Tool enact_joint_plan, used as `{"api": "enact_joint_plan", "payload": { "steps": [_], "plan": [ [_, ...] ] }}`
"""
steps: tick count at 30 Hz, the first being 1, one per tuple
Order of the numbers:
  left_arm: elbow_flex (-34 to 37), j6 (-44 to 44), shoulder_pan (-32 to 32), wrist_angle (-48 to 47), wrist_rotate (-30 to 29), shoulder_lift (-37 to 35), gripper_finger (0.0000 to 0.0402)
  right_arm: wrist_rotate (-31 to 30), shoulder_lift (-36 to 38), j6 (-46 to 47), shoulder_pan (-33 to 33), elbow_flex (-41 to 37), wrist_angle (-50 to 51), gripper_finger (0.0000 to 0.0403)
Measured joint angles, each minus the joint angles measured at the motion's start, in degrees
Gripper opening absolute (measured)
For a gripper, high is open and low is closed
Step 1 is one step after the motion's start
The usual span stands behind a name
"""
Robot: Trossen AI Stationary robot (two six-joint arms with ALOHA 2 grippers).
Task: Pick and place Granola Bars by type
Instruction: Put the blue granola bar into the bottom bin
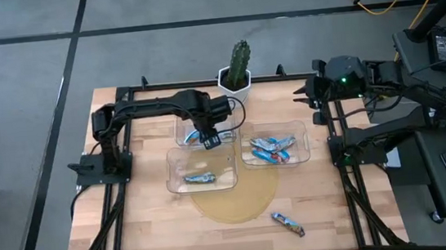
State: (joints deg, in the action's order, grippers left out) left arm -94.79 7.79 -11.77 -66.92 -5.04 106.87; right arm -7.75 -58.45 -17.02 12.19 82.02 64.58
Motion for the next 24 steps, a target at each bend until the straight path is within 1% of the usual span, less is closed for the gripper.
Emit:
{"api": "enact_joint_plan", "payload": {
  "steps": [3, 5, 7, 11, 13, 16, 19, 24],
  "plan": [
    [-3.19, 1.42, 1.41, -2.86, -1.41, 0.0, 0.0176, 0.44, 1.18, 0.0, 0.0, 0.0, 0.85, 0.0094],
    [-5.82, 1.94, 2.68, -5.67, -3.7, 0.01, 0.0173, 2.49, 2.29, -0.02, 0.02, 0.0, 1.23, 0.0094],
    [-8.81, 1.97, 4.21, -8.18, -6.36, 0.02, 0.0167, 6.25, 3.62, -0.13, 0.0, 0.0, 1.23, 0.0094],
    [-15.16, 1.97, 7.21, -12.32, -11.74, -0.01, 0.0154, 16.82, 6.18, 0.21, -1.59, 0.0, 1.19, 0.0094],
    [-17.46, 1.95, 8.58, -12.61, -14.16, -0.57, 0.015, 19.89, 7.04, 2.46, -3.4, 0.0, 1.18, 0.0094],
    [-19.01, 0.5, 10.23, -11.5, -16.97, -2.88, 0.0146, 19.46, 7.41, 8.33, -6.85, 0.0, 1.2, 0.0094],
    [-19.05, -0.59, 11.27, -9.88, -18.3, -6.4, 0.0144, 17.25, 7.03, 12.54, -11.35, -0.27, 1.03, 0.0094],
    [-19.03, -1.87, 12.54, -7.2, -17.85, -13.3, 0.0143, 9.38, 5.44, 17.95, -19.74, -3.89, -0.35, 0.0094]
  ]
}}
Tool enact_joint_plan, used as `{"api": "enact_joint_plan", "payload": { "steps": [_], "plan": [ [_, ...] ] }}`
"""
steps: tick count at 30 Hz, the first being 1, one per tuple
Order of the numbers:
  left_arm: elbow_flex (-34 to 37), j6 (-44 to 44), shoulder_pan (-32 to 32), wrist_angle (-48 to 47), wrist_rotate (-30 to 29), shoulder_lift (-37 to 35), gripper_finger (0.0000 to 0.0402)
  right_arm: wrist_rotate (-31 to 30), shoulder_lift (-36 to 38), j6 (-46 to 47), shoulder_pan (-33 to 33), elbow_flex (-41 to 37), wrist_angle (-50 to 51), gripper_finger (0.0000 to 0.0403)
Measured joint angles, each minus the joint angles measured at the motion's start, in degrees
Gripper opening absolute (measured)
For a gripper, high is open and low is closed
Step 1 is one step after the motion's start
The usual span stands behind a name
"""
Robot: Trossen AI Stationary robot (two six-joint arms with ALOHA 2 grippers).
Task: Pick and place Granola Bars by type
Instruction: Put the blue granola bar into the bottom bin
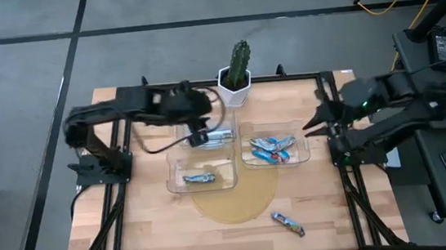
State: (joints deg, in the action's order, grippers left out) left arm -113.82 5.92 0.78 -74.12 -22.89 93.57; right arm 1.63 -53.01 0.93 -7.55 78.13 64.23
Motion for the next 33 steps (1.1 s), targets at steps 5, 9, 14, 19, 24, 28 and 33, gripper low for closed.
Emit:
{"api": "enact_joint_plan", "payload": {
  "steps": [5, 9, 14, 19, 24, 28, 33],
  "plan": [
    [0.0, -7.48, 2.07, 4.89, 6.55, -6.91, 0.0143, -5.22, -2.2, 8.94, -7.28, -4.34, -4.31, 0.0094],
    [0.0, -14.51, 3.03, 6.68, 22.59, -11.03, 0.0143, -9.15, -4.42, 15.65, -13.55, -7.66, -9.13, 0.0094],
    [0.02, -15.98, 4.2, 5.8, 32.83, -13.44, 0.0143, -9.59, -10.1, 23.41, -21.16, -10.94, -14.44, 0.0094],
    [0.02, -17.15, 4.9, 3.37, 32.89, -14.37, 0.0143, -4.95, -18.24, 31.53, -27.75, -11.98, -17.16, 0.0094],
    [0.07, -19.92, 4.87, 2.83, 32.87, -14.35, 0.0143, -1.57, -26.02, 39.72, -30.52, -12.06, -17.37, 0.0094],
    [0.07, -22.06, 4.77, 2.86, 32.89, -14.33, 0.0143, -0.28, -31.05, 44.27, -31.14, -12.06, -19.15, 0.0094],
    [0.09, -22.28, 3.85, 2.99, 32.87, -14.33, 0.0143, 3.5, -35.66, 48.74, -32.0, -12.06, -19.95, 0.0099]
  ]
}}
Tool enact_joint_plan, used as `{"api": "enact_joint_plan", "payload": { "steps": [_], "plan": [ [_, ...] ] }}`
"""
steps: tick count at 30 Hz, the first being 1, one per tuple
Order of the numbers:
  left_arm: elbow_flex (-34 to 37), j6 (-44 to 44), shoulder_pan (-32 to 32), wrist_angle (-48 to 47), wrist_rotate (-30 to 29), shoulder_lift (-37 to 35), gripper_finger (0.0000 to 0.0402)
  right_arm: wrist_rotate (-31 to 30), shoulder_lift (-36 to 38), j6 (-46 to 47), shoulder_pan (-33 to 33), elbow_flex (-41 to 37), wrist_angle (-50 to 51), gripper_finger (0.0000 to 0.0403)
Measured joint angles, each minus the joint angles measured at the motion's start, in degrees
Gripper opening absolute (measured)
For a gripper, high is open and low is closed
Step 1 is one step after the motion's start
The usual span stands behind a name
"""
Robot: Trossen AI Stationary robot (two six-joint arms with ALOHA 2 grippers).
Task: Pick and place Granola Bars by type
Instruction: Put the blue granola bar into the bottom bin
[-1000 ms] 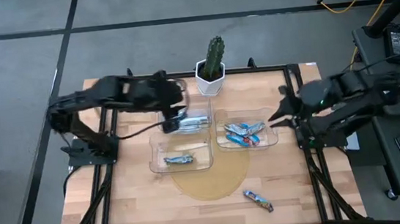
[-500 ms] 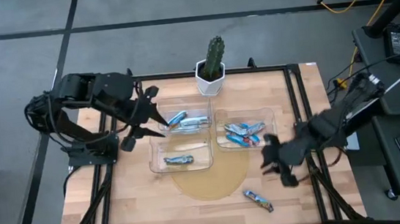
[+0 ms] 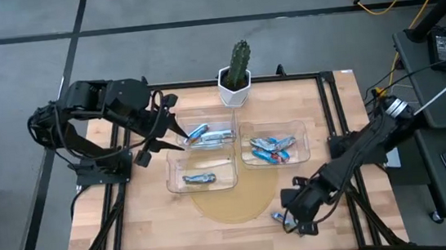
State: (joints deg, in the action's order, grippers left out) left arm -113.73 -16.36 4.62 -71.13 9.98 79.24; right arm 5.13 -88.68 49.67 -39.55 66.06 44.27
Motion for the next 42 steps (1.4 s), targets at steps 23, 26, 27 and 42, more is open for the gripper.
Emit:
{"api": "enact_joint_plan", "payload": {
  "steps": [23, 26, 27, 42],
  "plan": [
    [0.0, 0.59, 0.04, -2.13, 1.95, 0.02, 0.0143, -0.19, -19.79, 17.8, -3.63, 0.24, -7.02, 0.0314],
    [0.0, 0.59, 0.04, -2.84, 1.95, 0.02, 0.0143, -0.24, -20.66, 18.08, -3.63, 0.37, -6.89, 0.0296],
    [0.0, 0.59, 0.04, -2.85, 1.95, 0.02, 0.0143, -0.56, -20.68, 18.49, -3.63, 0.37, -6.68, 0.0287],
    [0.0, 0.74, 0.9, -2.86, 1.95, 0.02, 0.0143, -2.39, -16.01, 16.32, -3.51, 5.2, 0.11, 0.0037]
  ]
}}
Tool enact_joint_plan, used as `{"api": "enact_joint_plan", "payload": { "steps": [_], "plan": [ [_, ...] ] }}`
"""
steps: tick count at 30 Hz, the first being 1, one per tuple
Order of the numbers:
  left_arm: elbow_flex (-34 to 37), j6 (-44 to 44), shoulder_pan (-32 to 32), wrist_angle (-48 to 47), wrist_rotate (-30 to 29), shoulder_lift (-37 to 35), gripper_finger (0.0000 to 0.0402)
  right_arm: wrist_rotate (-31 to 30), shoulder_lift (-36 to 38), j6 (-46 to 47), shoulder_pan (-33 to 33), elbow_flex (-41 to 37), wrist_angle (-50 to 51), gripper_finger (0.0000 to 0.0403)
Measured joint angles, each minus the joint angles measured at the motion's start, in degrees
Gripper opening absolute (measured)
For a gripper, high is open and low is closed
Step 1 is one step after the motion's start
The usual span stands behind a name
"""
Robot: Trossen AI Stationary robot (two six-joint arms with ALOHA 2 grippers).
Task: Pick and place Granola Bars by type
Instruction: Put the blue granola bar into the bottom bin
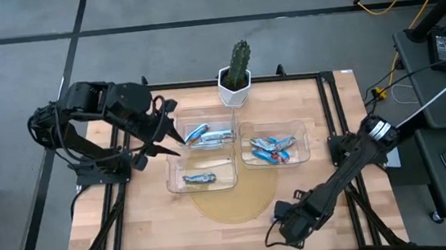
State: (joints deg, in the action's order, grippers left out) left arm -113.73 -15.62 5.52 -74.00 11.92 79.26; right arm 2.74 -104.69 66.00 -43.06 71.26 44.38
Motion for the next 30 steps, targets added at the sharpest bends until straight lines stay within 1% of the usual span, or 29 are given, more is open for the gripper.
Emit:
{"api": "enact_joint_plan", "payload": {
  "steps": [3, 5, 8, 12, 14, 16, 18, 20, 23, 26, 28, 30],
  "plan": [
    [0.02, -0.02, 0.5, 0.02, 0.0, 0.01, 0.0143, -0.82, 3.7, -0.24, 0.53, 2.47, 4.85, 0.0034],
    [0.02, -0.02, 0.56, 0.04, -0.04, 0.02, 0.0143, -3.04, 6.74, -0.25, 0.93, 4.97, 7.81, 0.0032],
    [0.04, 0.0, 0.54, 0.09, -0.22, 0.47, 0.0143, -10.51, 11.26, -0.55, 1.38, 8.65, 15.21, 0.0035],
    [0.09, -0.07, 0.54, 0.85, -0.29, 1.68, 0.0143, -23.27, 17.71, -1.68, 2.68, 13.56, 22.84, 0.0043],
    [0.35, -0.02, 0.54, 1.39, -0.29, 2.29, 0.0143, -28.11, 20.56, -3.54, 3.85, 15.11, 24.61, 0.004],
    [1.92, 0.25, 0.54, 4.54, -0.26, 2.75, 0.0143, -30.99, 23.52, -6.62, 5.33, 15.33, 25.08, 0.0034],
    [4.35, 0.35, 0.54, 6.7, -0.29, 3.02, 0.0143, -31.59, 26.12, -10.42, 7.47, 15.36, 24.82, 0.003],
    [6.96, 0.27, 0.54, 11.02, -0.28, 3.27, 0.0143, -31.65, 28.09, -15.13, 9.89, 15.39, 24.7, 0.0031],
    [10.79, -0.03, 0.43, 15.48, -0.29, 3.48, 0.0143, -31.88, 29.94, -24.64, 13.76, 15.37, 22.74, 0.0039],
    [14.07, -0.16, -0.08, 23.44, -0.23, 3.75, 0.0143, -31.59, 31.1, -33.98, 17.94, 15.37, 19.01, 0.0039],
    [15.37, -0.17, -0.58, 27.5, -0.28, 3.85, 0.0143, -29.82, 31.34, -40.37, 20.79, 15.37, 15.64, 0.0035],
    [15.78, -0.13, -1.16, 32.01, -0.28, 4.1, 0.0143, -26.24, 31.37, -46.73, 23.72, 15.37, 12.13, 0.003]
  ]
}}
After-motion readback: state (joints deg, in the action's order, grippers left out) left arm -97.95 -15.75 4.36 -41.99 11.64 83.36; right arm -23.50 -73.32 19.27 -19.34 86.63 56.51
